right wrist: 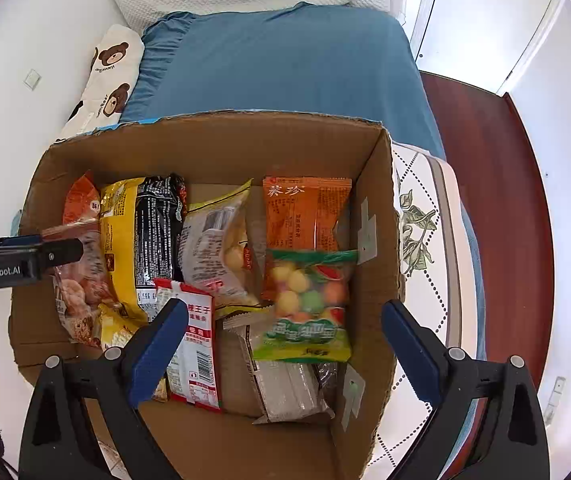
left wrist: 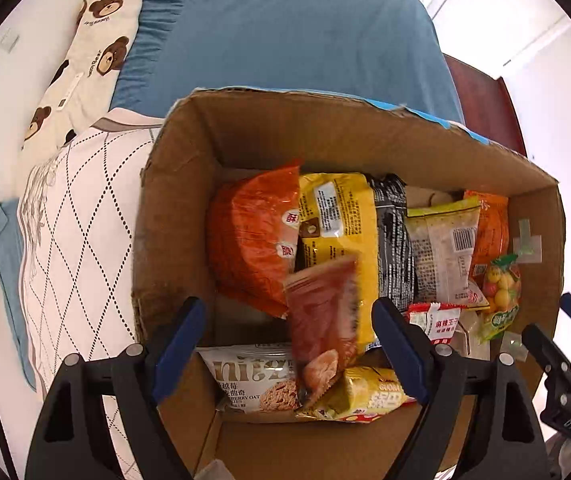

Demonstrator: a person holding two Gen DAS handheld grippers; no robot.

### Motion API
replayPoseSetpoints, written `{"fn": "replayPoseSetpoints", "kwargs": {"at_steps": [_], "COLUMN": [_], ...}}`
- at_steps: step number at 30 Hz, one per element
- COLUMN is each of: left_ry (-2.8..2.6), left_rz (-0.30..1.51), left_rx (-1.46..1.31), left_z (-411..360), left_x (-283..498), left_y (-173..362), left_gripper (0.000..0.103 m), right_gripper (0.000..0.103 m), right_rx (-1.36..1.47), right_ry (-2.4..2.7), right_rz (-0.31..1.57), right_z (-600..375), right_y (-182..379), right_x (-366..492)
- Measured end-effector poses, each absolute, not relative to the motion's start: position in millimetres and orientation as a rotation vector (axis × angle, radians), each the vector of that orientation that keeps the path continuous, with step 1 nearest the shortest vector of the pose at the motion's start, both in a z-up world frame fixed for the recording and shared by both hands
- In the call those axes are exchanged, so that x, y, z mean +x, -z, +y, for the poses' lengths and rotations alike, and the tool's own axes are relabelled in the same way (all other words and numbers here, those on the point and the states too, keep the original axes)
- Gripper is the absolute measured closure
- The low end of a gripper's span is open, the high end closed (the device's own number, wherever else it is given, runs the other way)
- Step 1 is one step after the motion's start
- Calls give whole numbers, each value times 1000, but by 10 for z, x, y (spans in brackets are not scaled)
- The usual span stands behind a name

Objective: Organize snacks
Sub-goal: 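Drop both packets into the box and open both tools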

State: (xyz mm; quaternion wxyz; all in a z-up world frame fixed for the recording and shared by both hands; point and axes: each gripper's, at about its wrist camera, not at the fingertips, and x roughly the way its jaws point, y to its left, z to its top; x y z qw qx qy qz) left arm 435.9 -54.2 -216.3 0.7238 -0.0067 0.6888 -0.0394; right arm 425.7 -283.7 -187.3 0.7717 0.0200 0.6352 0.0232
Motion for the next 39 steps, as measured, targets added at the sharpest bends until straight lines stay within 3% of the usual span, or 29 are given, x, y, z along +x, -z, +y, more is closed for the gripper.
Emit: {"fn": "replayPoseSetpoints", "kwargs": {"at_steps": [9,17,39], "left_ry": [104,78,112], "left_rz": [1430,1213,872], "left_rx": [21,44,28], "left_z": [-587,-597,-509], "left_x": [4107,3548,2173], "left_y": [1993,1647,802], "left_gripper": [18,18,18], "right_gripper": [4,4,4], "right_rx": [71,61,-23], "right_ry": [-60,-43,-1], "right_rz": [1352,1268,883], "right_z": [-2739,-2660,-2335], "right_y": [1870,1723,655], "right_x": [4123,3823,2365]}}
